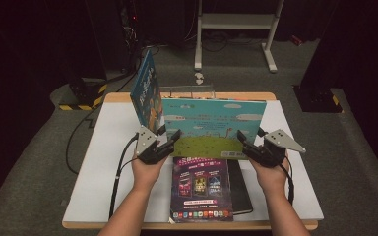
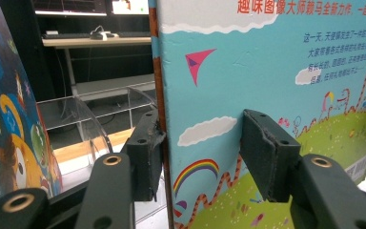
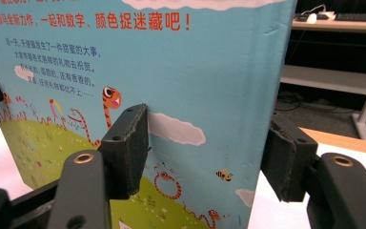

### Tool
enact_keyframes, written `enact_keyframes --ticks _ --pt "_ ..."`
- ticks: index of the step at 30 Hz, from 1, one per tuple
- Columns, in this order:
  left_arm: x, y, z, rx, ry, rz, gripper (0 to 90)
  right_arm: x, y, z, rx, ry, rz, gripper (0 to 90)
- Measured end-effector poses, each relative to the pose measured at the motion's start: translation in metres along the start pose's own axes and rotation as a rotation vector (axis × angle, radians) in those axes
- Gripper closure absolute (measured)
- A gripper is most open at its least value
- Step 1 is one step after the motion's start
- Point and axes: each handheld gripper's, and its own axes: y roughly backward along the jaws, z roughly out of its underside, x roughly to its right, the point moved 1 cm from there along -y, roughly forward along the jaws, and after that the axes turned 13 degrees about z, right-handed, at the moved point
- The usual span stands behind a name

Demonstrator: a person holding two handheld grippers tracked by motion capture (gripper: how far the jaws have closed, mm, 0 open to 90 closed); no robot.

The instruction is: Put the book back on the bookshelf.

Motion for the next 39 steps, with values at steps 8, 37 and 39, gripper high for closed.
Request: enact_keyframes --ticks 8,37,39 --pt "0.006 0.006 0.002 0.022 -0.032 -0.01 48.1 -0.004 0.012 0.005 0.021 0.01 0.005 38.5" --pt "0.006 0.02 -0.005 0.059 -0.02 -0.036 43.8 0.0 0.017 -0.02 0.08 -0.02 -0.149 29.0" --pt "0.005 0.021 -0.005 0.062 -0.019 -0.045 44.0 -0.001 0.017 -0.022 0.087 -0.012 -0.155 29.6"
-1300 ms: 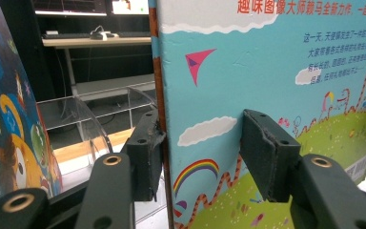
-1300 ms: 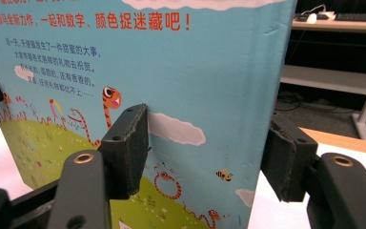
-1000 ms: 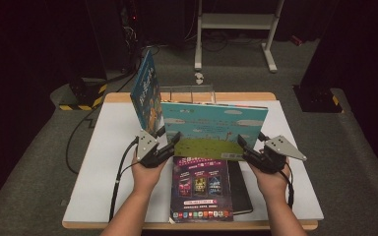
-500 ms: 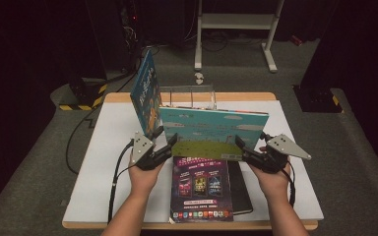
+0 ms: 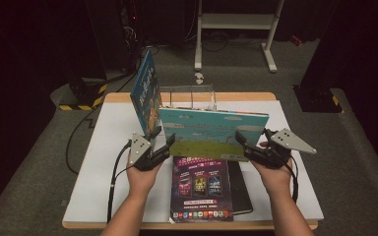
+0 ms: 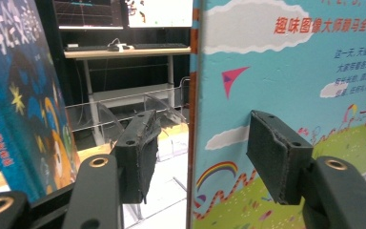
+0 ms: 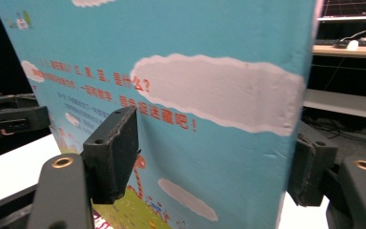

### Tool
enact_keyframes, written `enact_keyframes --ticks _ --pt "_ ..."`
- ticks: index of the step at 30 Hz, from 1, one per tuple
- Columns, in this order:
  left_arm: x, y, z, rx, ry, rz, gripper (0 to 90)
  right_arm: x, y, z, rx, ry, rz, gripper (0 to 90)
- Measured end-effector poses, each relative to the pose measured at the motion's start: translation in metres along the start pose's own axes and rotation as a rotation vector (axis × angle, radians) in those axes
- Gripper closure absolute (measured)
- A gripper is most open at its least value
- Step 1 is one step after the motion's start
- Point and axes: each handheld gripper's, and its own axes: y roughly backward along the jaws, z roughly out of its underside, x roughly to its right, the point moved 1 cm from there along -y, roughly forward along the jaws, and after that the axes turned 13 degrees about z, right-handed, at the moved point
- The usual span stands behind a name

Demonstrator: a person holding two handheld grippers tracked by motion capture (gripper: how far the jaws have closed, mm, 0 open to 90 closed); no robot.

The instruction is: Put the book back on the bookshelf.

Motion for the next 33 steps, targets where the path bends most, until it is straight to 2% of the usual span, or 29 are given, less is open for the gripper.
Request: enact_keyframes --ticks 6,17,19,21,25,26,27,30,31,33 --pt "-0.002 0.004 -0.002 0.001 -0.003 -0.003 44.0 0.001 0.004 0.001 0.003 -0.018 -0.02 34.9" --pt "-0.006 0.005 -0.005 0.006 0.011 -0.025 45.1 0.003 0.014 0.003 0.021 -0.013 -0.062 45.3" --pt "-0.007 0.007 -0.006 0.005 0.009 -0.026 45.1 0.006 0.017 0.004 0.027 -0.004 -0.096 51.3" --pt "-0.008 0.012 -0.006 0.001 0.007 -0.028 45.1 0.009 0.02 0.004 0.048 0.016 -0.149 58.8" --pt "-0.013 0.023 -0.002 -0.009 0.029 -0.042 44.9 0.008 0.029 0.003 0.063 0.042 -0.301 79.7" --pt "-0.014 0.025 -0.001 -0.013 0.027 -0.045 44.8 0.005 0.03 0.002 0.055 0.034 -0.302 79.1" --pt "-0.015 0.029 0.0 -0.013 0.03 -0.051 44.8 0.002 0.03 0.001 0.05 0.044 -0.265 79.1" --pt "-0.017 0.038 0.002 -0.019 0.04 -0.06 44.7 0.007 0.026 0.001 0.04 -0.023 -0.295 80.6" --pt "-0.017 0.042 0.004 -0.02 0.038 -0.065 44.7 0.005 0.027 0.002 0.037 -0.028 -0.299 80.6" --pt "-0.018 0.049 0.006 -0.027 0.035 -0.072 44.7 -0.002 0.027 -0.001 0.042 -0.028 -0.274 80.7"
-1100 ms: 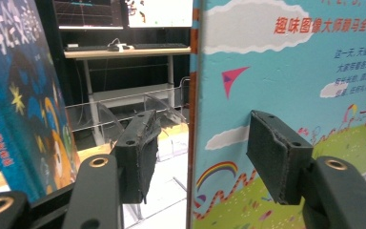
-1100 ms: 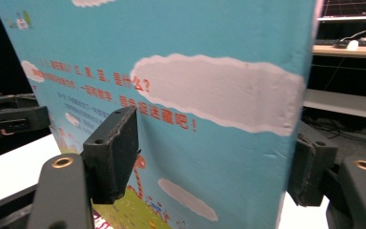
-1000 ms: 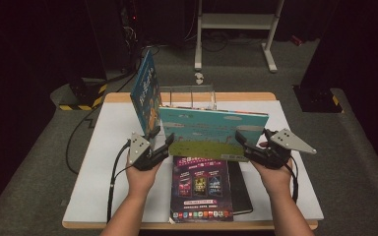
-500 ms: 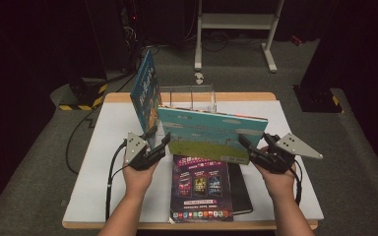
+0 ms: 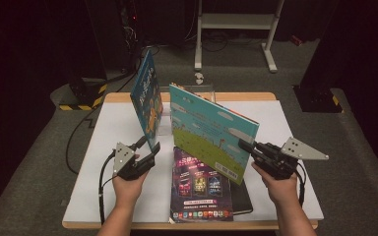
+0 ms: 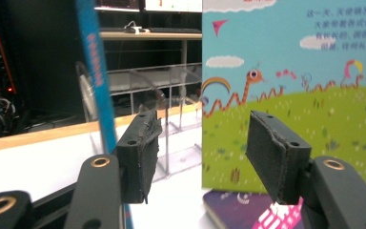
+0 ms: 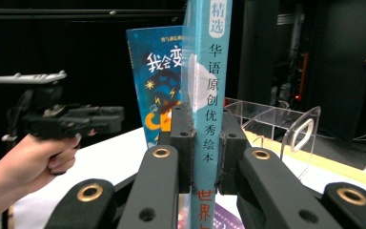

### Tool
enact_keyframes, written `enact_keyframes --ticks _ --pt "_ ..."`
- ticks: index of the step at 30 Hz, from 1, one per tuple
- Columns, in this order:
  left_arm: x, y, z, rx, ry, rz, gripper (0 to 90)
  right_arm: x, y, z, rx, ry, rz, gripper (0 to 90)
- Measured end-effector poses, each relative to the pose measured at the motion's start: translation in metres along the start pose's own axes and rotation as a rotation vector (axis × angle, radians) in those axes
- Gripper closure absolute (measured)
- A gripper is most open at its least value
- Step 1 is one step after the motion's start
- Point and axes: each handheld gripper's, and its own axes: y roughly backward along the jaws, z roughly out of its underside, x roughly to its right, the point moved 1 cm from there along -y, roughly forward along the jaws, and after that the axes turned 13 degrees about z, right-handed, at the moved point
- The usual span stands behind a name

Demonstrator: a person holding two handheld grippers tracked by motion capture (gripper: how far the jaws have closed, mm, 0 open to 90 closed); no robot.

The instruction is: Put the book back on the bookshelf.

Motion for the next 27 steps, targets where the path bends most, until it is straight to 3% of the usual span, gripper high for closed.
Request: enact_keyframes --ticks 3,11,21,27 --pt "-0.003 0.008 0.002 -0.009 -0.004 -0.009 44.7 -0.006 -0.006 -0.004 -0.001 -0.012 0.025 80.8" --pt "-0.009 0.021 0.009 -0.004 0.032 -0.025 44.9 -0.029 -0.03 -0.01 -0.027 -0.02 0.089 80.6" --pt "-0.01 0.027 0.008 -0.011 0.031 -0.019 45.4 -0.065 -0.06 -0.017 -0.034 0.049 0.173 80.2" --pt "-0.008 0.028 0.004 -0.003 0.038 -0.014 46.0 -0.072 -0.067 -0.017 -0.028 0.057 0.221 79.8"
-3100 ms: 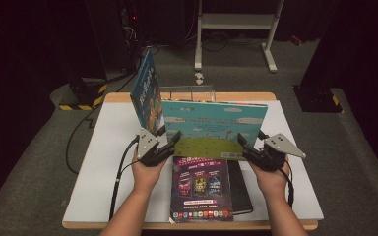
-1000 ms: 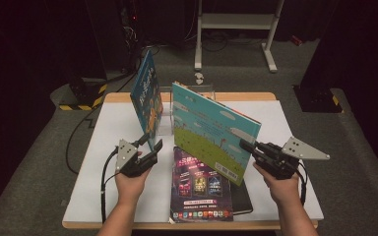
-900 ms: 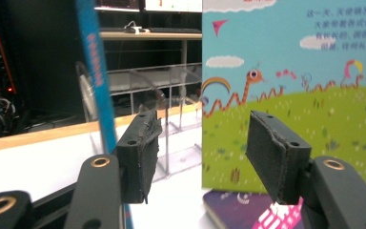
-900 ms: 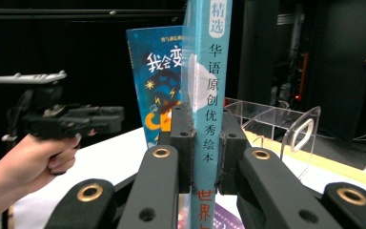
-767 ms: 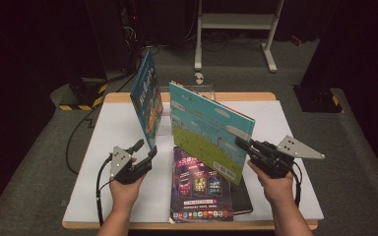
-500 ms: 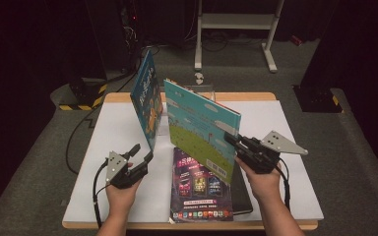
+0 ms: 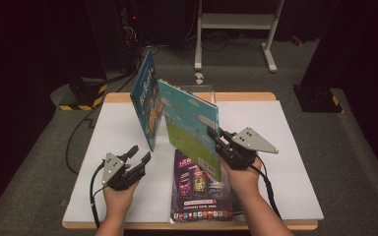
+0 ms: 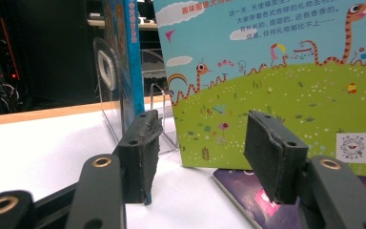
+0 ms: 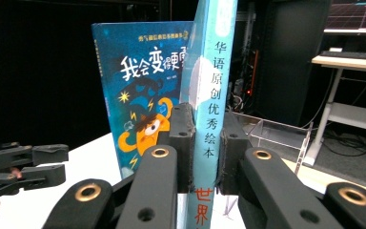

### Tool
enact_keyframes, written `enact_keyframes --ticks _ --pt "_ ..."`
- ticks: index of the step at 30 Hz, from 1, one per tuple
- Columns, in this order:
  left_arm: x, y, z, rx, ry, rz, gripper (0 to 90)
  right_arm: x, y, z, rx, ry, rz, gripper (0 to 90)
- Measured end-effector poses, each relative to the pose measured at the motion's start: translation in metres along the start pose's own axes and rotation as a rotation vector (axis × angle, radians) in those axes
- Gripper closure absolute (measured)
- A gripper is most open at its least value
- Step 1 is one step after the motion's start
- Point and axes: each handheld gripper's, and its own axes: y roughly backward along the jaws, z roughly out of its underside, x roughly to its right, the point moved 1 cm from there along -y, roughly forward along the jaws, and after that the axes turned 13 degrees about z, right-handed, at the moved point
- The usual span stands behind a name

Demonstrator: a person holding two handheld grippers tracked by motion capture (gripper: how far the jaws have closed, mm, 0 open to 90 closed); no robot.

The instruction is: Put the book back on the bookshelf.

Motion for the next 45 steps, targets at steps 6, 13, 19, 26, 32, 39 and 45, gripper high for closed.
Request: enact_keyframes --ticks 6,13,19,26,32,39,45 --pt "0.007 -0.007 -0.001 -0.034 -0.015 0.03 47.0 -0.003 -0.003 -0.001 0.004 0.019 0.0 79.7" --pt "0.024 -0.033 -0.002 -0.05 -0.032 0.052 53.4 -0.007 -0.001 0.001 0.002 0.02 0.002 79.4" --pt "0.034 -0.07 -0.003 -0.064 -0.019 0.056 56.6 -0.008 0.001 0.002 -0.007 0.009 0.005 79.3" --pt "0.033 -0.1 -0.006 -0.059 -0.008 0.017 60.4 -0.011 0.005 0.008 -0.008 0.001 -0.009 79.1" --pt "0.021 -0.109 0.0 -0.086 0.017 -0.012 62.2 -0.018 0.015 0.016 -0.005 0.002 -0.02 78.5" --pt "0.02 -0.105 0.002 -0.078 0.02 -0.012 62.6 -0.027 0.023 0.021 0.001 0.032 -0.052 74.0" --pt "0.017 -0.101 0.003 -0.084 0.019 -0.006 62.2 -0.029 0.026 0.027 -0.002 0.029 -0.139 68.8"
